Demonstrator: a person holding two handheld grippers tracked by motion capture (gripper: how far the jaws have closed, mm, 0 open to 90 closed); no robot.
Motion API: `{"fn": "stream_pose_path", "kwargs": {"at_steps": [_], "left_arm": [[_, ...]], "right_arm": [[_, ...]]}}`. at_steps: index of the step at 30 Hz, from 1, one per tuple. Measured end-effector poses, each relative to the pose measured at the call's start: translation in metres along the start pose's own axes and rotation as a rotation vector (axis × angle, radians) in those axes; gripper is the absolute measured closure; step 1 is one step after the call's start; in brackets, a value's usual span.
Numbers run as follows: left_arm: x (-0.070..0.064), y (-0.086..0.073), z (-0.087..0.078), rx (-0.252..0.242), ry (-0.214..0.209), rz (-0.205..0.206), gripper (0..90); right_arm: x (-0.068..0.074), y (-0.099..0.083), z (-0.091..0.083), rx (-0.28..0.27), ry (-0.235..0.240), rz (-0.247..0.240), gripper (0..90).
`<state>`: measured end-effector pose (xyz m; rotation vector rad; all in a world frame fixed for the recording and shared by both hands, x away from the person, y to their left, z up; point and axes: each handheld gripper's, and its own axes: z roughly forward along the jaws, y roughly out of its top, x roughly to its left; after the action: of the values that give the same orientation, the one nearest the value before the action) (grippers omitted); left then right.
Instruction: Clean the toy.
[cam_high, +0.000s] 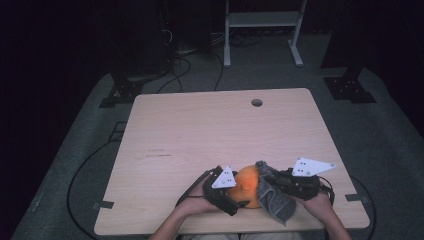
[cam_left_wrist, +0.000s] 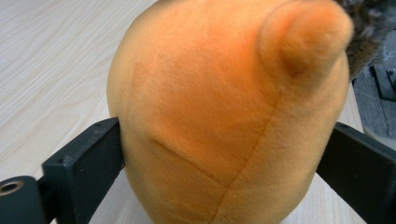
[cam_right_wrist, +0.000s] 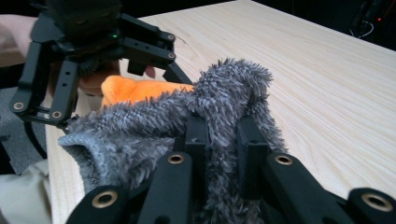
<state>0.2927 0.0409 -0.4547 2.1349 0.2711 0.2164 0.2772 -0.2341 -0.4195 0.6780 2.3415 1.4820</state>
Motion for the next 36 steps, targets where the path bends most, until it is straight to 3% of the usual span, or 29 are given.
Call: {"fn": "stream_pose_path", "kwargs": {"at_steps": [4,5,8,11,15,17,20,21,23,25,28,31,33,36], "left_arm": [[0.001,0.0,-0.002,-0.008,-0.004,-0.004,13.0],[0.0,0.0,-0.002,-0.008,-0.007,0.009,13.4],[-0.001,-0.001,-0.003,-0.005,-0.014,0.031,13.7],[-0.001,-0.003,-0.004,-0.001,-0.021,0.051,13.7],[-0.001,-0.005,-0.004,0.01,-0.024,0.043,10.5],[-0.001,-0.005,-0.004,0.011,-0.023,0.047,8.9],[-0.002,-0.004,-0.003,0.011,-0.02,0.042,8.9],[-0.002,-0.004,-0.003,0.011,-0.021,0.042,9.0],[-0.002,-0.004,-0.003,0.011,-0.021,0.044,9.3],[-0.002,-0.003,-0.003,0.003,-0.022,0.04,11.3],[-0.002,-0.002,-0.004,-0.004,-0.018,0.044,13.4],[-0.002,-0.001,-0.002,-0.013,-0.019,0.039,14.0],[-0.001,-0.001,-0.003,-0.011,-0.022,0.034,14.0],[-0.001,-0.003,-0.001,-0.014,-0.017,0.025,14.0]], "right_arm": [[-0.01,-0.005,-0.003,0.007,-0.019,0.043,77.4],[-0.022,-0.015,-0.003,0.038,-0.063,0.088,77.5],[-0.036,-0.028,-0.003,0.085,-0.084,0.163,77.4],[-0.04,-0.033,0.0,0.139,-0.112,0.151,77.3],[-0.037,-0.026,-0.006,0.055,-0.078,0.149,77.2],[-0.036,-0.025,-0.007,0.041,-0.064,0.157,77.3],[-0.034,-0.028,0.001,0.083,-0.068,0.148,77.3],[-0.034,-0.028,0.002,0.123,-0.102,0.13,77.3],[-0.035,-0.028,0.002,0.143,-0.122,0.121,77.3],[-0.035,-0.025,-0.004,0.117,-0.117,0.121,77.3],[-0.027,-0.013,-0.019,-0.005,-0.071,0.113,77.3],[-0.009,0.005,-0.029,-0.094,0.036,0.063,77.2],[0.003,0.011,-0.025,-0.088,0.075,0.026,77.1],[0.01,0.006,-0.006,0.004,0.038,-0.029,77.1]]}}
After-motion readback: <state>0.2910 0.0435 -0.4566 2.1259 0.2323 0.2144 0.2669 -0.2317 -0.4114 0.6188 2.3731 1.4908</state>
